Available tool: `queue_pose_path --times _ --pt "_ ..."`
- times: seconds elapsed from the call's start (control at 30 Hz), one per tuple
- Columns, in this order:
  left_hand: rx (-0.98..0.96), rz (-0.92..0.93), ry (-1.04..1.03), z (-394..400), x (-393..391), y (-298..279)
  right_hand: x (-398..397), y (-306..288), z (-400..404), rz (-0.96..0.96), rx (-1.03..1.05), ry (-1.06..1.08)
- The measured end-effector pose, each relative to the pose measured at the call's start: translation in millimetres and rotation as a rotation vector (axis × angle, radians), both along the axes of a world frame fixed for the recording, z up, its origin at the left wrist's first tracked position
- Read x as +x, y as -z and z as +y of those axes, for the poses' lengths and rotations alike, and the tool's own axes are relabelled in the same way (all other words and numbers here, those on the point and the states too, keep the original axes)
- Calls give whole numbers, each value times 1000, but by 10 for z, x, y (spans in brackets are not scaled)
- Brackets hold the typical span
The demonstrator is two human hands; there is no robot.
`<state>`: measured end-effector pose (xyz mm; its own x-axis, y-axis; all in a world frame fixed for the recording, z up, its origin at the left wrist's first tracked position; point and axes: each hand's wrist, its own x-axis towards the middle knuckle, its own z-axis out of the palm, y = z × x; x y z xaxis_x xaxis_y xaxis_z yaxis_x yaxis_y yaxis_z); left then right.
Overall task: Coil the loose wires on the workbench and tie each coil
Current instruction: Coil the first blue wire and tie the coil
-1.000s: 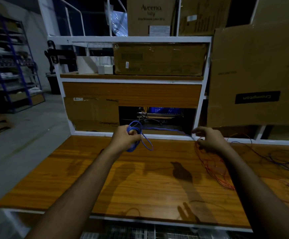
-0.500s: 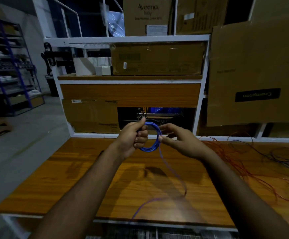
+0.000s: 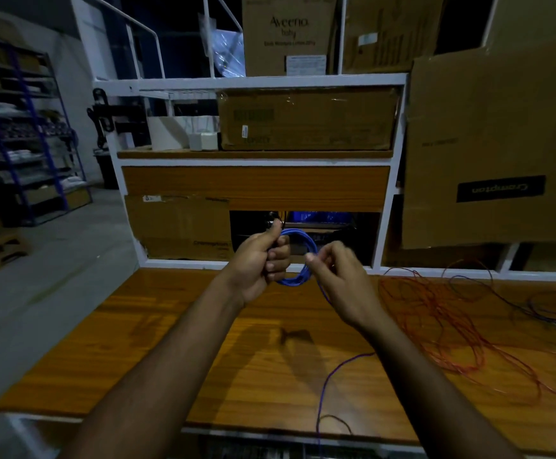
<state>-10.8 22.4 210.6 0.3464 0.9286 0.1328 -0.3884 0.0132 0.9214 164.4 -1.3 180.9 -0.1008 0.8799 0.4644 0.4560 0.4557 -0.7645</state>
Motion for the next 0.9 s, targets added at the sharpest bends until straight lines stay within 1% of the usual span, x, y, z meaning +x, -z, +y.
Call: queue_pose_path --times 0.03,0.07,0.17,0.2,0.33,0.43,0.5,0.57,0.63,0.67,0.77,0.8,0.83,0.9 --pt "-19 -22 14 5 -1 12 -26 43 -25 -62 8 -28" --pt "-41 -43 35 5 -4 23 -40 82 -39 -78 14 -46" --pt "-122 -79 112 6 -15 51 11 29 -85 92 21 -52" --pt "-152 -80 136 0 -17 54 54 -28 -89 117 4 -47" --pt "-226 -86 187 -49 -10 54 261 -228 -54 129 -234 -136" --pt "-219 -118 143 -81 30 40 394 -215 2 82 -401 -279" --pt "-206 -191 90 -74 17 21 485 -111 19 61 -499 -387" --pt "-196 -288 47 -38 -57 -16 586 63 14 46 -547 -487" --pt "-187 -360 13 4 -168 -58 687 285 -4 83 -566 -577" --pt "-179 -390 2 24 -223 -79 727 414 -8 139 -576 -590" --pt "-147 -436 -2 65 -317 -142 783 684 -22 433 -642 -546" --pt "-137 -438 0 69 -317 -153 756 724 -35 491 -638 -501" --pt "-129 -439 -2 70 -302 -156 706 746 -55 498 -606 -417" --pt "-115 -435 -12 62 -247 -151 537 721 -143 364 -484 -165"
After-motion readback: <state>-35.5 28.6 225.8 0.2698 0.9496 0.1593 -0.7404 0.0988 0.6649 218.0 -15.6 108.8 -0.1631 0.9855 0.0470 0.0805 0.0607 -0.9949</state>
